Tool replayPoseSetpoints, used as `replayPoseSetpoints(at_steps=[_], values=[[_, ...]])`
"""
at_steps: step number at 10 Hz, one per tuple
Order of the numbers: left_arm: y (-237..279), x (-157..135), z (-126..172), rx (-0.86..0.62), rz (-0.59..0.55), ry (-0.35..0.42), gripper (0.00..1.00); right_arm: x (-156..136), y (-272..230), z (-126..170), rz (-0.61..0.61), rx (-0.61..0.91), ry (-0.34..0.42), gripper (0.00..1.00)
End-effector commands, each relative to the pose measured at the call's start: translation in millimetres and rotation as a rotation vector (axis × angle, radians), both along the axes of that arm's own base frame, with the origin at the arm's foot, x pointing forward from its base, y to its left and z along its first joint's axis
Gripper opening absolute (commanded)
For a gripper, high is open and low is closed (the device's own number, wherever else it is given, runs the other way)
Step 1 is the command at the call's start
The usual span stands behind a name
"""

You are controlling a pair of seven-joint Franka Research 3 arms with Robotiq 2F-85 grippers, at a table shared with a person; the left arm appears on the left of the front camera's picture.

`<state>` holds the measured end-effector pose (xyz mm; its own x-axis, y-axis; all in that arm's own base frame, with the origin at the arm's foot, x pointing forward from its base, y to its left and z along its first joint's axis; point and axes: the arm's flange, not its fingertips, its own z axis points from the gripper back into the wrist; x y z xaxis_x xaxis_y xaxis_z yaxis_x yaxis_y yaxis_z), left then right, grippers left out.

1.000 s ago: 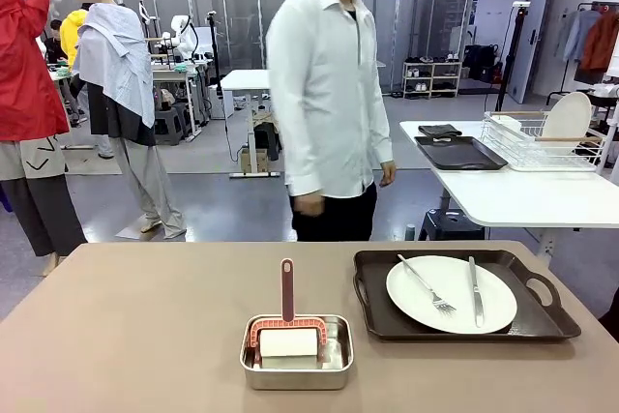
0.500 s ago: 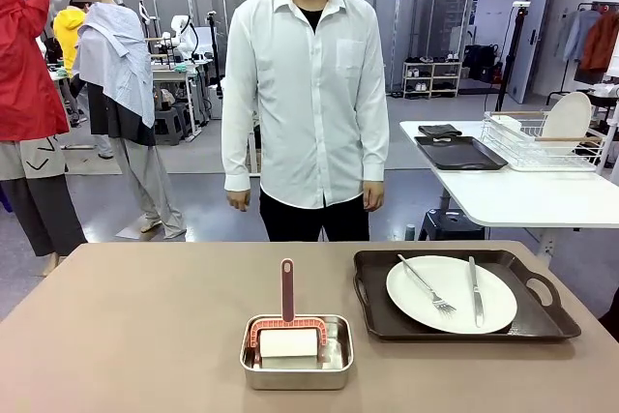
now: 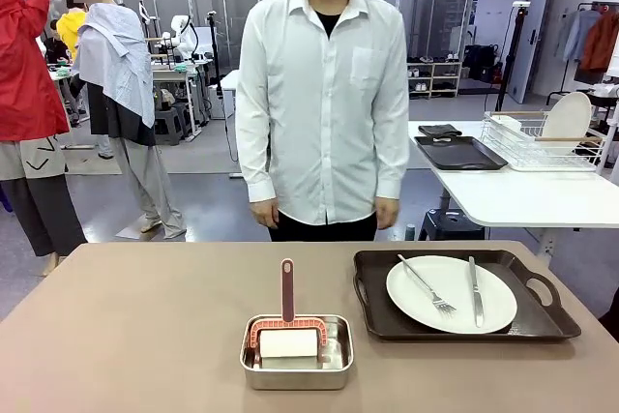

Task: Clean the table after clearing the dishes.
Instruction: When the right (or left) Handle tray is removed, use the right hand (or left hand) to clean the right (or left) side of the table with the Lint Roller.

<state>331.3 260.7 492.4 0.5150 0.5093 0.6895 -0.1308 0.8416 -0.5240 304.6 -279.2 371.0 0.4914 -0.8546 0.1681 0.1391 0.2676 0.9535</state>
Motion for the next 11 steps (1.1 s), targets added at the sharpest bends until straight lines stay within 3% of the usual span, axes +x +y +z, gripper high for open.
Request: replayPoseSetpoints(at_steps=[1, 11], values=[[1.3, -1.9, 4.2, -0.002, -0.012, 0.001, 1.00, -0.5, 0.1, 1.5, -0.012, 0.017, -0.007, 1.00], [1.3, -1.9, 4.2, -0.002, -0.012, 0.001, 1.00, -0.5, 0.1, 1.5, -0.012, 0.017, -0.007, 1.00]])
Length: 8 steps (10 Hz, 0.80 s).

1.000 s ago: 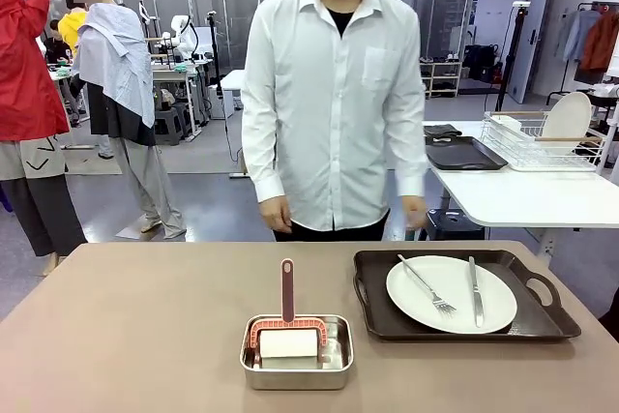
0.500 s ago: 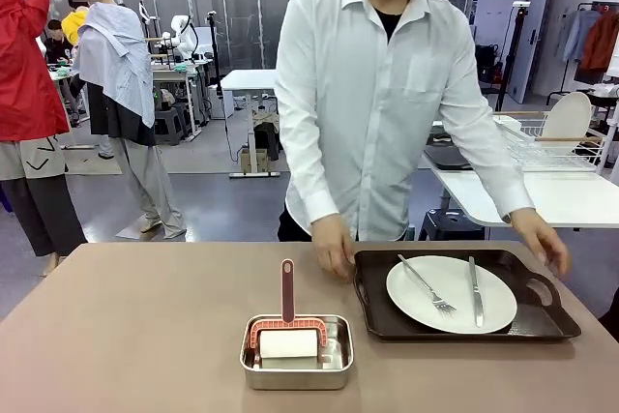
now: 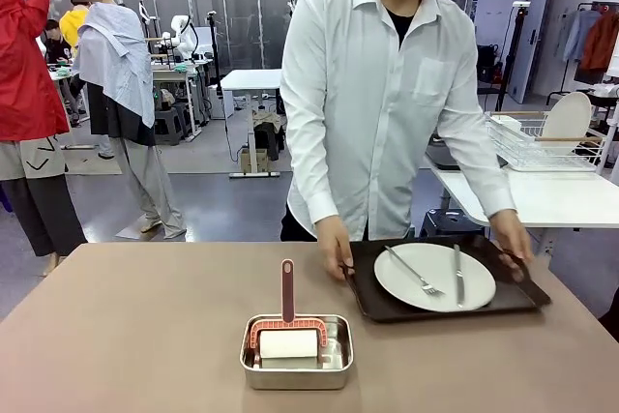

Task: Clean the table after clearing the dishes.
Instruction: When the right (or left) Handle tray is removed, use the right hand (or left hand) to clean the right (or left) side of the table with the Lint Roller.

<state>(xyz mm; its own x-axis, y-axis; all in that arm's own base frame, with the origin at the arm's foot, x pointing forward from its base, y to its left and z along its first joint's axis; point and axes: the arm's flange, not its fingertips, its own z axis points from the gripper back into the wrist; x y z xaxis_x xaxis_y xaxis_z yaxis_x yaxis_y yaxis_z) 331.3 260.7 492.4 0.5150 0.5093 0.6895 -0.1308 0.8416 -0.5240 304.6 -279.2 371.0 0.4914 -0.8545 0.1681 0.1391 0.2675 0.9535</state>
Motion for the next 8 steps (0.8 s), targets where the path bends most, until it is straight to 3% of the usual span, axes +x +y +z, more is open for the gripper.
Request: replayPoseSetpoints(at_steps=[1, 3, 4, 6, 8], values=[[1, -2, 4, -0.002, -0.012, 0.001, 1.00, 0, 0, 2, -0.012, 0.017, -0.007, 1.00], [1, -2, 4, -0.002, -0.012, 0.001, 1.00, 0, 0, 0, 0.000, 0.000, 0.000, 1.00], [1, -2, 4, -0.002, -0.012, 0.001, 1.00, 13, 13, 18, 0.091, -0.080, -0.040, 1.00], [1, -2, 4, -0.002, -0.012, 0.001, 1.00, 67, 92, 91, 0.350, -0.314, -0.164, 1.00], [1, -2, 4, -0.002, -0.012, 0.001, 1.00, 111, 188, 135, 0.589, -0.469, -0.180, 1.00]])
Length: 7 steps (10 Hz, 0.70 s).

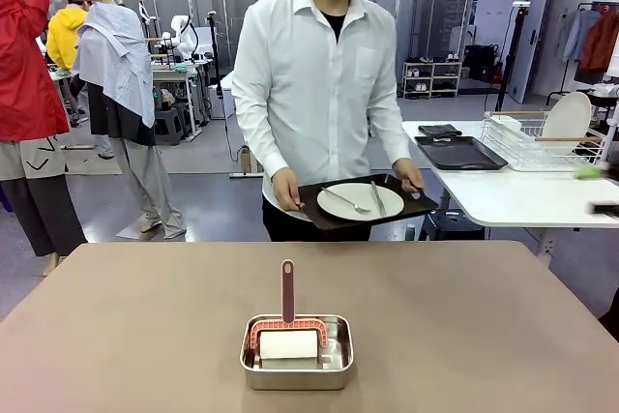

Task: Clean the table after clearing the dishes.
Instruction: When the right (or left) Handle tray is removed, use the right hand (or left hand) to clean the right (or left) side of the table with the Lint Roller.

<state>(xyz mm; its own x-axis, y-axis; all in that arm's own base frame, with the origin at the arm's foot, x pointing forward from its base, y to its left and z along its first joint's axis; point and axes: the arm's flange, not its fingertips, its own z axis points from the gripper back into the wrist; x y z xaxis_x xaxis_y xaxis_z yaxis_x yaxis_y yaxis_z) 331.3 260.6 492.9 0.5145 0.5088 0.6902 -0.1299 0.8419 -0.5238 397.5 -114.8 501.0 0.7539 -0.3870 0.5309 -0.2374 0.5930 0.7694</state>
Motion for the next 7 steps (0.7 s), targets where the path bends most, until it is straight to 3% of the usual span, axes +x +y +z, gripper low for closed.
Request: replayPoseSetpoints(at_steps=[1, 4, 7], values=[[1, -2, 4, -0.002, -0.012, 0.002, 1.00, 32, 76, 15, 0.194, -0.172, -0.020, 1.00], [1, -2, 4, -0.002, -0.012, 0.002, 1.00, 54, 238, 32, 0.497, -0.496, -0.076, 1.00], [1, -2, 4, -0.002, -0.012, 0.002, 1.00, 62, 340, -3, 0.671, -0.710, -0.060, 1.00]])
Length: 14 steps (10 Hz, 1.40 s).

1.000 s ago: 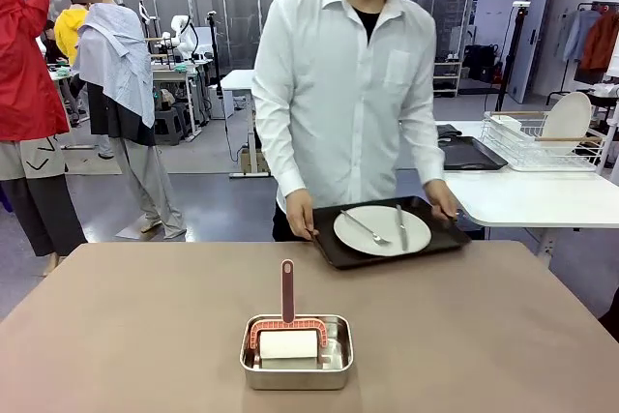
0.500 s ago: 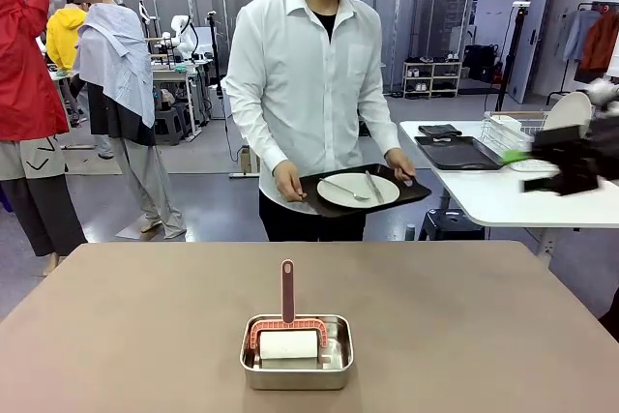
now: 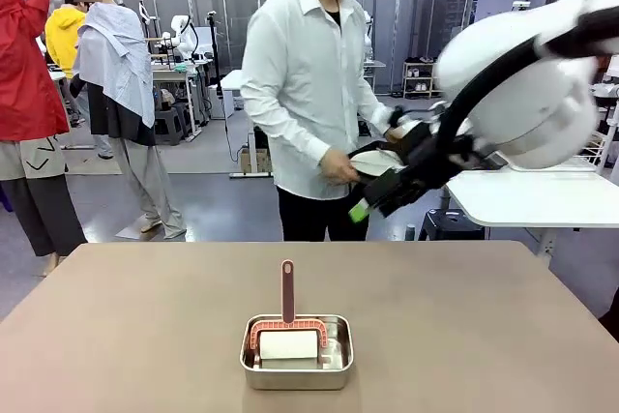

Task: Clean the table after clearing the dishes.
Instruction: When the right (or left) Handle tray is removed, use the right hand (or left hand) to clean the right (or left) side of the table with the Lint Roller.

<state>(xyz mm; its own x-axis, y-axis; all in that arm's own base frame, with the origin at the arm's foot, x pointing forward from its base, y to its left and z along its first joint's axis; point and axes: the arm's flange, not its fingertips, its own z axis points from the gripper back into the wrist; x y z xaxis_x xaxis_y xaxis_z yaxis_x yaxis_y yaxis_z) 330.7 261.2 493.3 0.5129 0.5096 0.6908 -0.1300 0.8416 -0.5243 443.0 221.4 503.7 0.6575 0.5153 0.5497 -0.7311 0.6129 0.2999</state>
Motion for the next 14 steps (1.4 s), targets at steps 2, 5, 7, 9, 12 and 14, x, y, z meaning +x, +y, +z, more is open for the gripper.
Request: replayPoseSetpoints(at_steps=[2, 5, 7, 9, 12, 14], values=[[1, -1, 3, -0.002, -0.013, 0.004, 1.00, 14, 26, -20, 0.038, -0.096, -0.007, 1.00], [1, -1, 3, -0.002, -0.013, 0.004, 1.00, 4, 18, -16, 0.029, -0.054, -0.007, 1.00], [1, -1, 3, -0.002, -0.013, 0.004, 1.00, 4, 18, -16, 0.029, -0.054, -0.007, 1.00], [1, -1, 3, -0.002, -0.013, 0.004, 1.00, 10, 15, -15, 0.034, -0.069, -0.020, 1.00], [1, -1, 3, -0.002, -0.013, 0.004, 1.00, 40, 93, 11, 0.388, -0.287, -0.091, 1.00], [1, -1, 3, -0.002, -0.013, 0.004, 1.00, 56, 149, 21, 0.591, -0.431, -0.104, 1.00]])
